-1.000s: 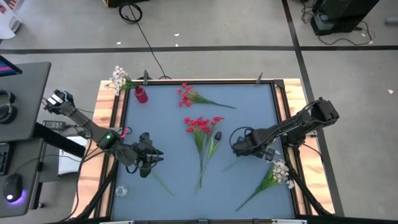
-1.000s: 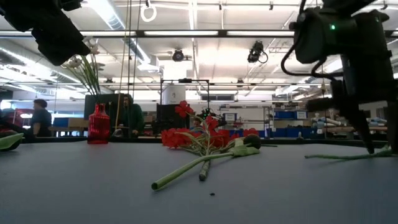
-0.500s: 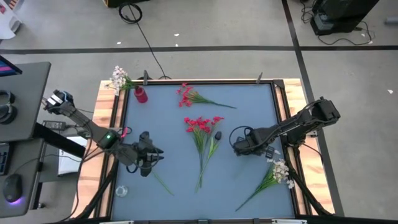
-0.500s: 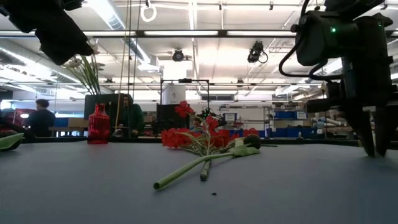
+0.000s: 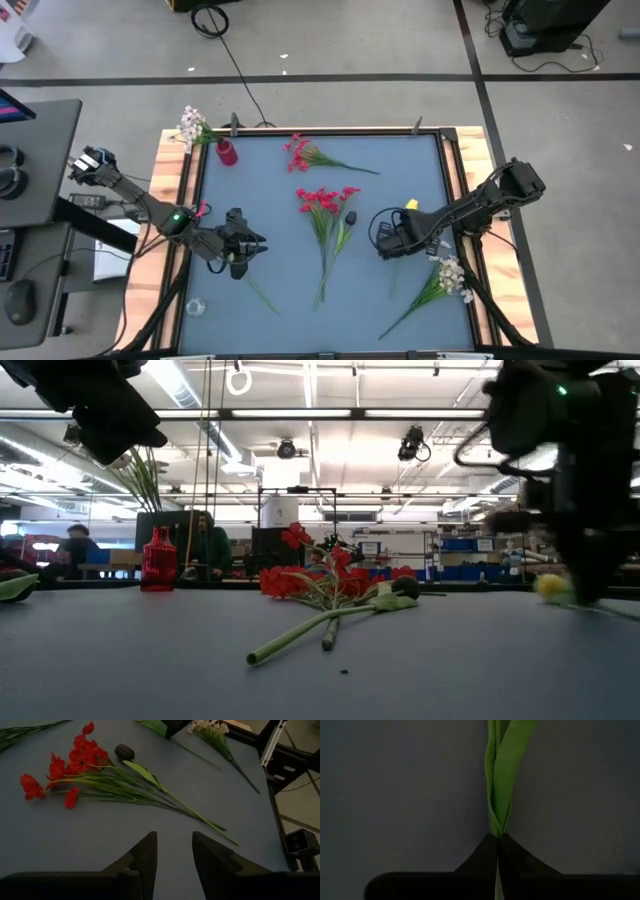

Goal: Sort flowers into vase by color
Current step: Put the yellow flower into the red vase

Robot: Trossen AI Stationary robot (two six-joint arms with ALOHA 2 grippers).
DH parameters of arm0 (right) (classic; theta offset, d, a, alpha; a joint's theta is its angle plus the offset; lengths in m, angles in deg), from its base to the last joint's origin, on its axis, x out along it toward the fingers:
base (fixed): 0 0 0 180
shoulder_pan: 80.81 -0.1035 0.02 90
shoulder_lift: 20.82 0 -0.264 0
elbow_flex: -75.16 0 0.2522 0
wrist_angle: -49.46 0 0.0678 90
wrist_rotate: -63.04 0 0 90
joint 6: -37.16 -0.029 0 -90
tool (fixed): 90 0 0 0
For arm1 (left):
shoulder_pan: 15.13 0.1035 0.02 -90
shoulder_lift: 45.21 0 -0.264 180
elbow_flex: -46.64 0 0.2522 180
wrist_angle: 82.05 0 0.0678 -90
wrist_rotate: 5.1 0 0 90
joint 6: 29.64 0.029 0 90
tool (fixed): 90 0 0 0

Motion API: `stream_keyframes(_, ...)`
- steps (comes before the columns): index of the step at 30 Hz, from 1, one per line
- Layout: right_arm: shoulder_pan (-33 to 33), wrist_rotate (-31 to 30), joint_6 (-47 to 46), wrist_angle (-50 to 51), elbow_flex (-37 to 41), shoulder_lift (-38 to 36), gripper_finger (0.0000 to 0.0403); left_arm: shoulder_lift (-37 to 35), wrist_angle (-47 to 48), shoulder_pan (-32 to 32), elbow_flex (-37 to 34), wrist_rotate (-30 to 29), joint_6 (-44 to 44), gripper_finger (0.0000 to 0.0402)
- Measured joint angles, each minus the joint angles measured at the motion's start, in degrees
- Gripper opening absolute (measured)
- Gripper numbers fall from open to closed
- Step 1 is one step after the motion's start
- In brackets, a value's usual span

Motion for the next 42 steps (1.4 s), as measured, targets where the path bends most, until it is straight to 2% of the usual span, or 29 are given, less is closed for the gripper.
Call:
stream_keyframes(5,-0.3,-8.2,4.3,-0.9,-4.9,-0.1,0.0012,0.0,-0.1,0.0,0.0,0.0,0.4,0.0128)
stream_keyframes(8,-0.3,-12.4,10.2,-1.2,-8.3,-0.1,0.0012,0.0,-0.6,0.0,0.0,0.1,2.6,0.0128)
stream_keyframes(18,2.3,-18.4,33.1,-1.7,-17.8,-0.2,0.0012,0.0,-6.4,1.5,0.0,0.2,10.4,0.0128)
stream_keyframes(22,3.6,-20.6,42.2,-7.1,-19.5,-0.2,0.0012,-0.1,-8.1,1.6,0.0,0.5,12.5,0.0128)
stream_keyframes(25,4.7,-21.5,50.6,-15.2,-19.7,-0.2,0.0012,-0.1,-8.4,1.6,0.0,2.1,13.4,0.0128)
stream_keyframes(35,9.1,-21.2,77.9,-44.0,-19.7,-0.2,0.0012,-3.7,-8.4,1.8,0.0,2.8,13.9,0.0128)
stream_keyframes(39,11.7,-15.3,91.7,-54.4,-19.7,-0.2,0.0012,-5.7,-9.3,3.6,0.0,1.6,13.9,0.0128)
stream_keyframes(42,13.6,-10.1,102.2,-61.6,-19.7,-0.2,0.0012,-6.3,-13.6,6.3,0.0,0.2,14.0,0.0130)
